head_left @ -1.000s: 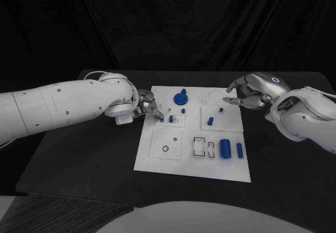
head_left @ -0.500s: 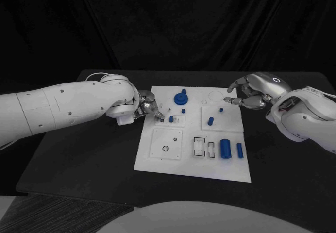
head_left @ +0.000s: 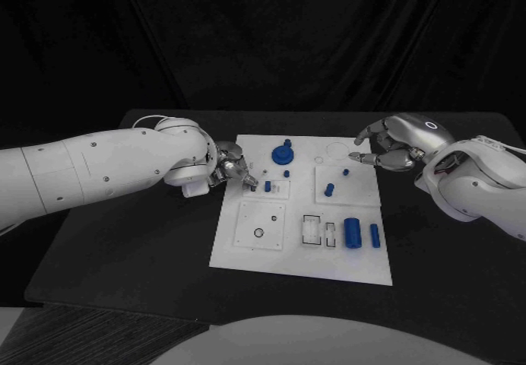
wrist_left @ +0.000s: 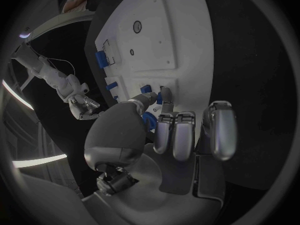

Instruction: Assemble the parts on the task board

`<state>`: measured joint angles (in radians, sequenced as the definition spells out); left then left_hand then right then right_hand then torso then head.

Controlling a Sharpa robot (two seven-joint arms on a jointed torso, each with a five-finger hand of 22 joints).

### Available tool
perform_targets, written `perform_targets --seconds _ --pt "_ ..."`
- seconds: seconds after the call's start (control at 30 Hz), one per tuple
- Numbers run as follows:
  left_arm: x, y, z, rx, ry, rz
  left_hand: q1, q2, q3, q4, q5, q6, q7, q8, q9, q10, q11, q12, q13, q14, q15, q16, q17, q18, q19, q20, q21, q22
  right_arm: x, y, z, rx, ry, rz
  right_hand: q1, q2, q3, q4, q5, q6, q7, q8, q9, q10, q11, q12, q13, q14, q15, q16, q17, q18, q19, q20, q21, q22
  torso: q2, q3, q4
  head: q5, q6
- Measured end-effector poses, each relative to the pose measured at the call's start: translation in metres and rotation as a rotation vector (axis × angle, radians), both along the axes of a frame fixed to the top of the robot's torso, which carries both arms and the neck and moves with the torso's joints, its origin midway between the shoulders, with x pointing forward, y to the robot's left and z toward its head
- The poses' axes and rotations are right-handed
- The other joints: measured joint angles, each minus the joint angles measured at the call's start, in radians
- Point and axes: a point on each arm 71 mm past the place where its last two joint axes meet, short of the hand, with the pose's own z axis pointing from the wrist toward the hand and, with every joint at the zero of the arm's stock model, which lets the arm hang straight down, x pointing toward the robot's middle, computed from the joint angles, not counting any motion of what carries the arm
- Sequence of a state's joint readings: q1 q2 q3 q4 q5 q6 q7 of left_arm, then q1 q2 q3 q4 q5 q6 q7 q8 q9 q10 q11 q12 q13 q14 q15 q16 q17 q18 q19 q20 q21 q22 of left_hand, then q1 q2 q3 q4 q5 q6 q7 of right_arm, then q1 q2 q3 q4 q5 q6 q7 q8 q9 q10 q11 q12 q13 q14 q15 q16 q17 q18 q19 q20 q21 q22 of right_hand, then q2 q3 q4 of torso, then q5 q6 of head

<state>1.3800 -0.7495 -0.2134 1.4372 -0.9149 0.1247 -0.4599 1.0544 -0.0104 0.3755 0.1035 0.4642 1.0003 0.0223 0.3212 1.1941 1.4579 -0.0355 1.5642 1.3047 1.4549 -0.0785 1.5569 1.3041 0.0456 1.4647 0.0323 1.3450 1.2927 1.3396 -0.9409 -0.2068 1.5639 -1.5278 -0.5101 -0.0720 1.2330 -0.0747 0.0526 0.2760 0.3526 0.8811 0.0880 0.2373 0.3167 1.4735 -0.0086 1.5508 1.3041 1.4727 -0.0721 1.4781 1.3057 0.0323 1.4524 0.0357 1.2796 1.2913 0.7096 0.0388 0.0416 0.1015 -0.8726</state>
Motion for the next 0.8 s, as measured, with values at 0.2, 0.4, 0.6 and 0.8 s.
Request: perform_targets --seconds 0.2,0.4,0.6,0.8 --pt "-0.0017 0.0029 0.0022 -0.016 -0.03 -0.007 0.0 0.0 0.003 -0.003 0.0 -0.007 0.014 0.0 0.0 0.0 0.0 0.0 0.0 0.0 0.0 0.0 0.0 0.0 0.0 0.0 0.0 0.0 -0.0001 -0.0007 -0.0002 -0.001 0.001 -0.002 0.0 0.0 0.0 0.0 0.0 0.0 0.0 0.0 0.0 0.0 0.0 0.0 0.0 0.0 0.0 0.0 0.0 0.0 0.0 0.0 0.0 0.0 0.0 -0.0001 0.0 -0.003 0.0" --pt "-0.0034 0.006 0.0041 -0.023 -0.056 -0.006 0.0 0.0 0.003 -0.003 0.001 -0.006 0.013 0.0 -0.001 0.0 0.0 0.0 0.0 0.0 0.0 0.0 0.0 0.0 0.0 0.0 0.0 0.0 -0.0001 -0.0011 -0.0004 -0.001 0.002 -0.003 0.0 0.0 0.0 0.0 0.0 0.0 0.0 0.0 0.0 0.0 0.0 0.0 0.0 0.0 0.0 0.0 0.0 0.0 0.0 0.0 0.0 0.0 0.0 -0.0001 0.0002 -0.004 0.0" --pt "-0.0043 0.0076 0.0046 -0.015 -0.064 0.0 0.0 0.0 0.003 -0.003 0.001 0.003 0.012 0.0 -0.002 0.0 0.0 0.0 0.0 0.0 0.0 0.0 0.0 0.0 0.0 0.0 0.0 0.0 -0.0001 -0.0012 -0.0005 -0.002 0.003 -0.003 0.0 0.0 0.0 0.0 0.0 0.0 0.0 0.0 0.0 0.0 0.0 0.0 0.0 0.0 0.0 0.0 0.0 0.0 0.0 0.0 0.0 0.0 0.0 -0.0001 0.0007 -0.003 0.0" --pt "-0.0046 0.0086 0.0034 0.008 -0.048 0.007 0.0 0.0 0.003 -0.003 0.001 0.003 0.012 0.0 -0.004 0.0 0.0 0.0 0.0 0.0 0.0 0.0 0.0 0.0 0.0 0.0 -0.011 0.0 0.0 -0.0009 -0.0006 -0.002 0.004 -0.003 0.0 0.0 0.0 0.0 0.011 0.0 0.0 0.0 -0.001 0.0 0.0 0.0 0.0 0.0 0.0 0.0 0.0 0.0 0.0 0.0 0.0 0.0 0.0 0.0001 0.0007 -0.004 0.0"
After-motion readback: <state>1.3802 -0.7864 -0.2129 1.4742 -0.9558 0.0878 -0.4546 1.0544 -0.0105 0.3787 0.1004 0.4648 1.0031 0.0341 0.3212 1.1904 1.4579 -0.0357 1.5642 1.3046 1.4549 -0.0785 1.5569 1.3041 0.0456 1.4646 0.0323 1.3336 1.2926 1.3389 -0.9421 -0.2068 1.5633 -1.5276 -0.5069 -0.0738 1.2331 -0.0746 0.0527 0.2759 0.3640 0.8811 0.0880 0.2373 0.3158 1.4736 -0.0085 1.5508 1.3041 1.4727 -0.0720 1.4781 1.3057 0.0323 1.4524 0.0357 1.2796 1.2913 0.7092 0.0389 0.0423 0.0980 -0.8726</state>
